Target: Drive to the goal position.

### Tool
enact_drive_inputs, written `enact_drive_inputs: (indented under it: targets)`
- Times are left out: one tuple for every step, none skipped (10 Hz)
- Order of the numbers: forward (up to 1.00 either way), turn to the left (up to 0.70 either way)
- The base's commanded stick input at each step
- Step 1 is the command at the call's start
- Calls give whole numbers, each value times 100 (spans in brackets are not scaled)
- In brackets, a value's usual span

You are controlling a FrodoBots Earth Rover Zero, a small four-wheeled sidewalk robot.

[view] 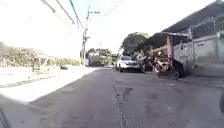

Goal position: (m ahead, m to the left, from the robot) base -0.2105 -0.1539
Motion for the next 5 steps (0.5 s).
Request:
enact_drive_inputs:
  targets:
    - [96,-39]
    - [96,-39]
    - [96,-39]
    - [96,-39]
    - [96,-39]
